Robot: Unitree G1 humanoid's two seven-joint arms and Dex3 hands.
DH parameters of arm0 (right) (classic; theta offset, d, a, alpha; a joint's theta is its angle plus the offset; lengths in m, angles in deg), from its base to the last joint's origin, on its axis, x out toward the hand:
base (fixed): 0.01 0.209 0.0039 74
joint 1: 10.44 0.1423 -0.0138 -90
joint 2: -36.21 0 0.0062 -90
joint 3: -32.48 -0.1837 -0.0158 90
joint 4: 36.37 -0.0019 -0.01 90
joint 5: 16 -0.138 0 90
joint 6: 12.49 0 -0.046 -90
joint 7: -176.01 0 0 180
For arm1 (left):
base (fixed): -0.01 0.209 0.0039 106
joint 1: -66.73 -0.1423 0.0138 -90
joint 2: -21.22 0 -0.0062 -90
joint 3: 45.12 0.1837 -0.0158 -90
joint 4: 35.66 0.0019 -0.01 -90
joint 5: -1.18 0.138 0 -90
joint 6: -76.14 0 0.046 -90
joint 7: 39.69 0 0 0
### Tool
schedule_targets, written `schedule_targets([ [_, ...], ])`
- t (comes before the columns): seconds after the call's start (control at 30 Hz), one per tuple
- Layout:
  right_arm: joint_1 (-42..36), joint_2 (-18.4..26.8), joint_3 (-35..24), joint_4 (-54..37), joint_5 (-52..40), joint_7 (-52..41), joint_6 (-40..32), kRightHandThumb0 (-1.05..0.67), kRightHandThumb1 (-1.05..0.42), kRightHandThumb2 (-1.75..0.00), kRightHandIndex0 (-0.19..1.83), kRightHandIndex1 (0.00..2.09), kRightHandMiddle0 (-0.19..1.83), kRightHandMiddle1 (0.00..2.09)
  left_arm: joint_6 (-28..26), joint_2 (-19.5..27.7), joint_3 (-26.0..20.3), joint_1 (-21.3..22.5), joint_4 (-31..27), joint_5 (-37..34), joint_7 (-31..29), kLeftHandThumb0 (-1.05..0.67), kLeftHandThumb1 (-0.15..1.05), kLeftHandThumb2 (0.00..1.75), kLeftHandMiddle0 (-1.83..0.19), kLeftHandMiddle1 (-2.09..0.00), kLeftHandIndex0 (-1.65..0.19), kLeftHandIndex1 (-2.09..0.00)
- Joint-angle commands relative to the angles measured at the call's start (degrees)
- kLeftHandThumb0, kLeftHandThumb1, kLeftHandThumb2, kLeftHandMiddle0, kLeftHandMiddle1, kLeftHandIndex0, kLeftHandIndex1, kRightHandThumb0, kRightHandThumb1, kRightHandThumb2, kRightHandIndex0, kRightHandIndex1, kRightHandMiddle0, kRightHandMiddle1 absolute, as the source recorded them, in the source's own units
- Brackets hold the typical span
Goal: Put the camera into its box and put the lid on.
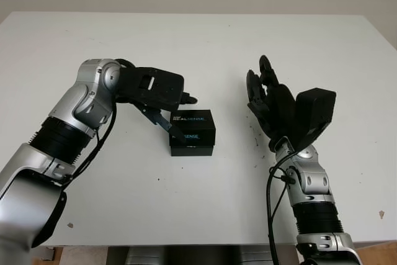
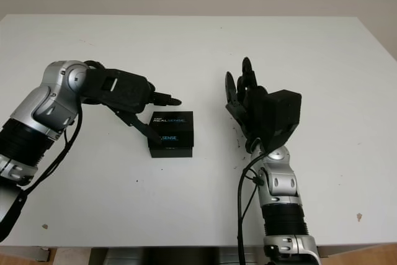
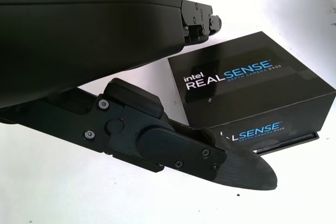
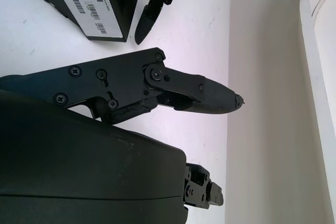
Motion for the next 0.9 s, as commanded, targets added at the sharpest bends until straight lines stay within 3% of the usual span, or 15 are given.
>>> schedule_targets([
  [0.0,0.4,-0.2,-0.2,-1.1,-0.3,0.1,0.3,-0.54,-1.05,-0.59,-0.15,0.05,-0.13,0.05,0.0,-0.1,0.0,-0.9,-1.5,0.0,0.4,-1.05,1.05,0.12,0.16,-1.11,-0.09,-0.13],
  [0.13,0.4,-0.2,-0.3,-1.1,-0.4,0.3,0.1,-0.55,-1.05,-0.58,-0.15,0.05,-0.13,0.05,0.4,0.0,-0.1,-2.1,-3.2,0.4,2.1,-1.05,1.05,0.17,0.07,-0.99,-0.17,-0.16],
  [0.27,0.6,-0.1,0.0,-1.0,-0.2,0.2,0.2,-0.55,-1.05,-0.59,-0.15,0.05,-0.13,0.05,1.3,0.0,-0.7,-3.4,-4.3,0.3,5.0,-1.04,1.05,0.20,0.03,-1.19,-0.27,-0.26],
  [0.3,0.6,-0.1,-0.1,-1.0,-0.2,0.3,0.4,-0.54,-1.05,-0.59,-0.15,0.05,-0.12,0.06,1.7,0.0,-0.7,-3.7,-4.3,0.3,5.9,-1.04,1.05,0.20,0.01,-1.24,-0.29,-0.34],
  [0.37,0.6,-0.1,0.0,-0.8,-0.1,0.3,0.7,-0.54,-1.05,-0.59,-0.14,0.06,-0.12,0.06,2.2,-0.1,-0.7,-4.1,-4.3,0.4,7.1,-1.02,1.05,0.19,-0.02,-1.37,-0.12,-0.91],
  [0.43,0.6,-0.1,0.0,-0.8,-0.2,0.2,0.8,-0.55,-1.05,-0.59,-0.14,0.06,-0.12,0.06,2.7,-0.1,-0.7,-4.4,-4.4,0.5,8.2,-0.98,1.05,0.17,-0.07,-1.30,-0.06,-1.15],
  [0.7,0.6,-0.1,-0.1,-0.9,-0.3,0.4,0.2,-0.55,-1.05,-0.59,-0.14,0.06,-0.12,0.06,5.4,0.2,-0.3,-6.1,-4.8,3.6,13.5,-0.84,1.05,0.14,-0.06,-1.52,0.08,-1.55],
  [0.87,0.2,-0.1,0.1,-1.2,-0.3,0.1,0.6,-0.54,-1.05,-0.60,-0.15,0.05,-0.13,0.05,6.7,0.2,-0.6,-7.0,-4.6,4.1,15.4,-0.75,1.05,0.10,-0.09,-1.54,0.05,-1.59],
])
